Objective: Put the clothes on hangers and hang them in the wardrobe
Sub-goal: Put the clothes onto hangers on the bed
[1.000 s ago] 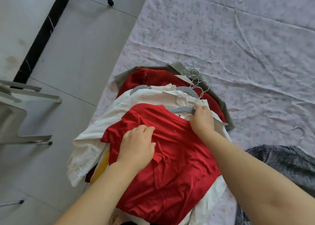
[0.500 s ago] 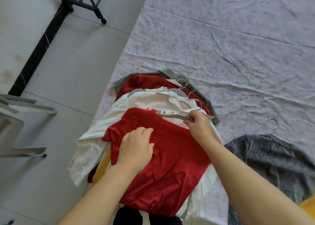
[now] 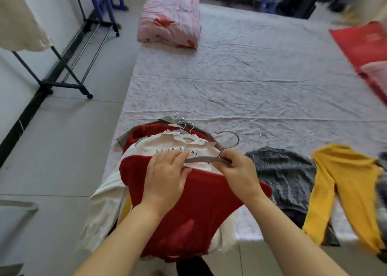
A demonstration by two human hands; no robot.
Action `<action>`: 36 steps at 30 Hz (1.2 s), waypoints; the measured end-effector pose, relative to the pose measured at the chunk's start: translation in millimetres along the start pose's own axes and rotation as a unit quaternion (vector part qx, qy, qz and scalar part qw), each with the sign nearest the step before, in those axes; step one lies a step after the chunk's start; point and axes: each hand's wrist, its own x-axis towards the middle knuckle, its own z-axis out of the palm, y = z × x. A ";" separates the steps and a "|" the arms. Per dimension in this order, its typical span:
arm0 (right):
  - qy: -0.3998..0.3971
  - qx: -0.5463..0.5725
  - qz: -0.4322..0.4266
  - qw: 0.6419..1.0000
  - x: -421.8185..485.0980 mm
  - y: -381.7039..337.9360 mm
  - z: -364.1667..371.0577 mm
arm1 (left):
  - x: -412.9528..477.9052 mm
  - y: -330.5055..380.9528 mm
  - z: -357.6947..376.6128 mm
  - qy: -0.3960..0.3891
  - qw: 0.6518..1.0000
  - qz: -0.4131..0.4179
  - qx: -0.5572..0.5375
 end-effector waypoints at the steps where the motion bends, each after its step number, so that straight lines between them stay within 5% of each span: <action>1: 0.009 0.001 0.000 1.000 -13.2 -5.4 -9.8 | -3.9 7.3 -4.6 0.020 1.000 0.022 0.000; 6: 0.053 0.023 0.016 0.998 -69.5 -12.9 -55.5 | -20.9 50.4 -16.7 0.081 0.992 0.099 -0.024; 14: 0.144 0.054 0.038 0.987 -133.5 32.2 -128.8 | -36.7 145.4 0.0 0.061 0.984 0.134 -0.104; 27: 0.198 -0.027 0.031 0.979 -184.9 207.0 -292.0 | -49.9 350.7 121.9 0.007 0.983 0.028 -0.181; 36: 0.155 -0.097 0.007 0.983 -120.5 262.4 -331.9 | -5.7 370.3 175.0 -0.004 0.973 -0.053 -0.223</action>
